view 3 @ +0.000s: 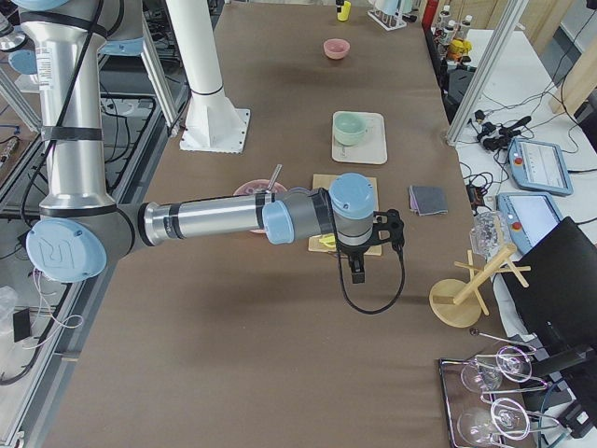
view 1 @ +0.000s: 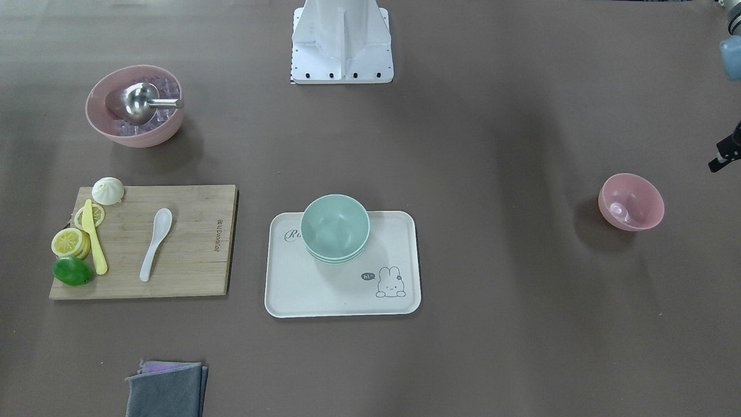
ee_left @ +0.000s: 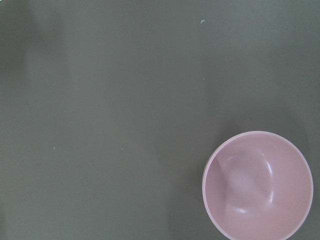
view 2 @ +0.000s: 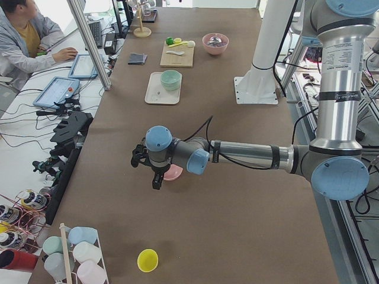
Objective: Stack pink bowl on green and place spoon
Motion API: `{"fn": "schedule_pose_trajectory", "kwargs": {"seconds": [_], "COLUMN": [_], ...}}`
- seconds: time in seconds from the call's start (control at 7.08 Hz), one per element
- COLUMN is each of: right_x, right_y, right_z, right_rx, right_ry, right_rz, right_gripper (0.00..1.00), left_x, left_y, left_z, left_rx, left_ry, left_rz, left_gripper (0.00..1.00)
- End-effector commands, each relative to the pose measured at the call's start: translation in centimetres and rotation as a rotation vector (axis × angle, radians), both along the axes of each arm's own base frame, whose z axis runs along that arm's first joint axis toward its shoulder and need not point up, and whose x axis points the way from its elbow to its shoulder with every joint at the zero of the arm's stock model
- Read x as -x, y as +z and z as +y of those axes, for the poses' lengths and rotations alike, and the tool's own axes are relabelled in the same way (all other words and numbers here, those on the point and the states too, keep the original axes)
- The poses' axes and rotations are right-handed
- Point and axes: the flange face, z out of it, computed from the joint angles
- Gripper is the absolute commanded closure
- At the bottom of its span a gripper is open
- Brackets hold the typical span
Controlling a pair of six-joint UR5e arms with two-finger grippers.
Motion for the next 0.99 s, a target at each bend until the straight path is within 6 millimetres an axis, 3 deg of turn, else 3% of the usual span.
{"fn": "schedule_pose_trajectory", "kwargs": {"seconds": [0.0,0.42,0.85], "right_x": [0.3,4.8,9.6], "right_y": [0.3,-0.3,-0.7], "right_z": [0.7,0.1,-0.8], "right_rx": [0.000,-0.041,-0.013], "right_ry": [-0.013,-0.085,-0.106], "right_rz": [-0.015,0.030,0.113], "right_gripper": [0.00,0.00,0.00], "left_x": [-1.8,-7.3,-11.8], "left_y": [0.8,0.3,4.2], "left_z": [-0.1,0.2,0.5], "left_rx": [0.037,0.079,0.065], "left_ry": [0.009,0.029,0.060], "left_rz": [0.004,0.017,-0.029], "left_gripper": [0.02,0.02,0.03]}}
